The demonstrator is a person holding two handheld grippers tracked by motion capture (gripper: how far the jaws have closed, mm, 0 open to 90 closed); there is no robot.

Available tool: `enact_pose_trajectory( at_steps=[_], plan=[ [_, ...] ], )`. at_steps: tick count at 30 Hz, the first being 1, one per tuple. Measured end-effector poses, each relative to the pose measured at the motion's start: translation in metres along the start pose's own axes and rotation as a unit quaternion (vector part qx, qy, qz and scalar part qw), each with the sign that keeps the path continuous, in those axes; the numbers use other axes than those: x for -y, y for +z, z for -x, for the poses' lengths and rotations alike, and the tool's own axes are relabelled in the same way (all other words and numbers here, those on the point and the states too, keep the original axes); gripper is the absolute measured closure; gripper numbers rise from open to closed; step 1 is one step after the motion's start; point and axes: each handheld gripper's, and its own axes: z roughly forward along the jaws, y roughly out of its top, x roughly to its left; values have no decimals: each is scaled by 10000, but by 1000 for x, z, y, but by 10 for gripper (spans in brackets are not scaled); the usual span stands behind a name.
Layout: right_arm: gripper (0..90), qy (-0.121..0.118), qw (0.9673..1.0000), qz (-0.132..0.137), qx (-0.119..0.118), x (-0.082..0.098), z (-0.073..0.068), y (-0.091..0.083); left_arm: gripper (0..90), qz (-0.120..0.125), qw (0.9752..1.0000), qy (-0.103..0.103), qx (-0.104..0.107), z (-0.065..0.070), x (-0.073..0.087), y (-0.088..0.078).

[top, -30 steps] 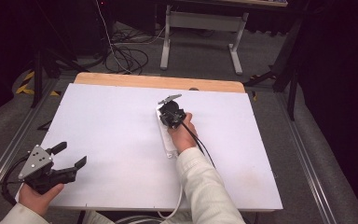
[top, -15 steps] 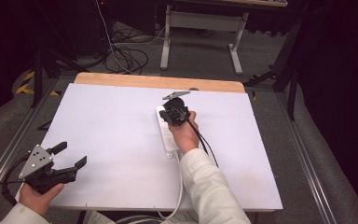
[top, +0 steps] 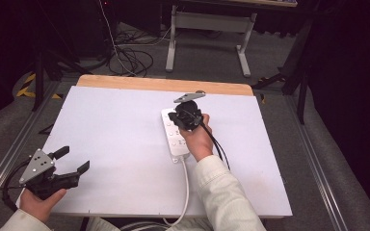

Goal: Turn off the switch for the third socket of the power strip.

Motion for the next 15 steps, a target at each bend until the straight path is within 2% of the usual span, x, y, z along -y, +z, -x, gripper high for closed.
enact_pose_trajectory(
  at_steps=[7,12,15],
  plan=[
    [837,-14,9997,249,-34,6,2,-20,162,12,10000,-38,0,-1,0,0],
    [720,-93,9989,453,-46,11,1,-43,163,17,10000,-59,-2,-1,0,0],
    [637,-305,9976,608,-82,17,-3,-58,163,29,9999,-148,61,-2,0,-1]
  ],
)
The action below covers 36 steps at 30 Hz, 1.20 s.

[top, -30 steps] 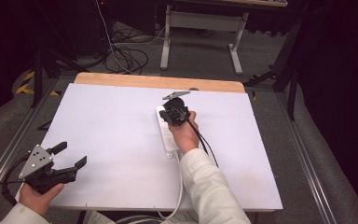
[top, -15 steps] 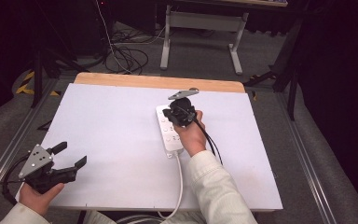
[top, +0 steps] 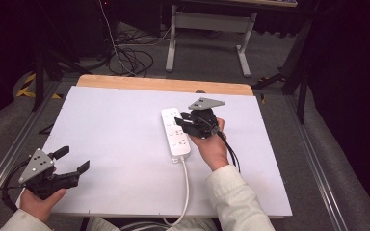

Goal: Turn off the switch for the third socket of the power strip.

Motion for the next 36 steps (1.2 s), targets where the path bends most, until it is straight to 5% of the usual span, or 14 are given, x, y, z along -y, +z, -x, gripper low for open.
enact_pose_trajectory(
  at_steps=[5,17,36],
  plan=[
    [553,-16,9998,212,-32,10,-1,-24,161,-141,9997,-171,102,-1,-3,-1],
    [399,-118,9988,448,-176,44,-2,-71,162,-236,9996,132,-125,5,-2,1],
    [198,-44,9961,691,-544,105,-6,-99,165,-180,9998,54,-31,4,-3,-1]
  ],
)
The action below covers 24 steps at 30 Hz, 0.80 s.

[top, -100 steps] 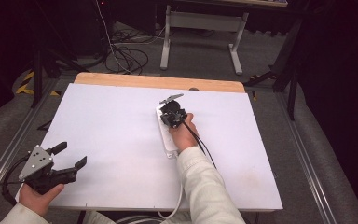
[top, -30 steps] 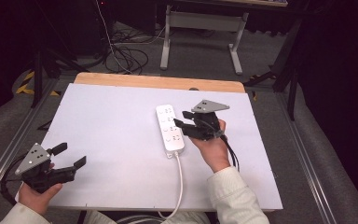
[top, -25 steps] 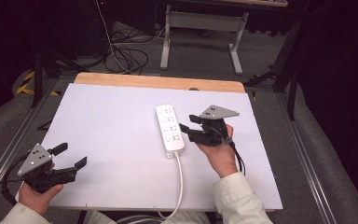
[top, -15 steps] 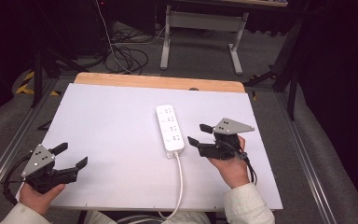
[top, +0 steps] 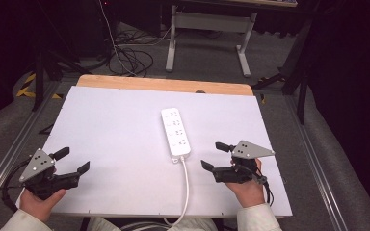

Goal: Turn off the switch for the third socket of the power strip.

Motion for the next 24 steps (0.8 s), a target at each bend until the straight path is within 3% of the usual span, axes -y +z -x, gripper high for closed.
enact_pose_trajectory(
  at_steps=[3,6,11,14,24],
  plan=[
    [173,4,9999,-142,24,6,-1,-1,166,-8,10000,64,-50,1,0,0],
    [169,110,9999,-74,-11,16,0,-4,166,-11,10000,63,-49,1,0,0],
    [135,61,9997,-215,-65,31,0,-6,165,4,9999,89,-70,1,0,-1],
    [133,259,9994,-204,-48,42,1,-8,166,3,9999,78,-65,1,0,0],
    [123,441,9973,-576,81,67,5,-2,165,13,9999,112,-80,1,1,0]
  ],
)
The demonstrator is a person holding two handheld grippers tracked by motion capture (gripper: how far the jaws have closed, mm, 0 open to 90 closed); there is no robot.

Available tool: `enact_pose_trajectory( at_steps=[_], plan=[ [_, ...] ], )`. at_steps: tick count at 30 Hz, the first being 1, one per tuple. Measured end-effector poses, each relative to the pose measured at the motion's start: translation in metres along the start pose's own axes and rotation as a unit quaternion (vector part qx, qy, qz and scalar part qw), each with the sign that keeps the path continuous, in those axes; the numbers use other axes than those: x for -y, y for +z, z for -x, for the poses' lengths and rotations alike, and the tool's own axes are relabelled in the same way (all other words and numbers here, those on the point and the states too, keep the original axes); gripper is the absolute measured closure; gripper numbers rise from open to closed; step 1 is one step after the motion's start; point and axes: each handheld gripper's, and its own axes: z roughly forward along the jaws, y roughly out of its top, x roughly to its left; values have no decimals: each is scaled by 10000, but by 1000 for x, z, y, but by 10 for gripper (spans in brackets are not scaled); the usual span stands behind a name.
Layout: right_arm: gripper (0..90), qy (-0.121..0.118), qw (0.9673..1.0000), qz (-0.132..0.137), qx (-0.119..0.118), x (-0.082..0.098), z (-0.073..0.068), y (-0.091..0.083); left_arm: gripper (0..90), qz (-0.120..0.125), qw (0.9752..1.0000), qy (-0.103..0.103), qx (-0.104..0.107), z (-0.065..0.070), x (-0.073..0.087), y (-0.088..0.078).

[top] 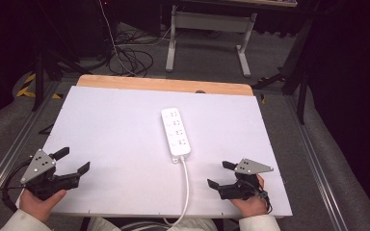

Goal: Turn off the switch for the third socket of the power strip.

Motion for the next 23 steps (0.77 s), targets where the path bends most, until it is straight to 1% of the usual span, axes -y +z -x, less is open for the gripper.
enact_pose_trajectory(
  at_steps=[5,7,8,10,12,14,17,19,23],
  plan=[
    [118,-112,9998,66,120,-5,-1,0,165,40,10000,50,-7,1,0,0],
    [112,-67,9999,100,75,-5,0,-2,165,114,9999,49,81,0,0,-1],
    [110,-51,9999,83,62,-6,0,-2,166,165,9997,58,143,-1,0,-2],
    [107,-20,10000,13,72,-7,2,-3,171,206,9996,27,184,-1,0,-3],
    [104,3,10000,38,80,-7,3,-4,171,148,9998,59,137,-1,1,-2],
    [104,32,9999,70,136,-8,3,-5,171,99,9999,63,73,-1,1,-1],
    [104,38,9997,125,183,-8,4,-7,170,67,9999,136,-12,1,1,0],
    [104,51,9997,127,214,-8,4,-8,169,44,9998,188,-19,2,1,0],
    [104,36,9997,121,229,-8,3,-7,168,43,9998,209,-33,2,1,0]
  ],
)
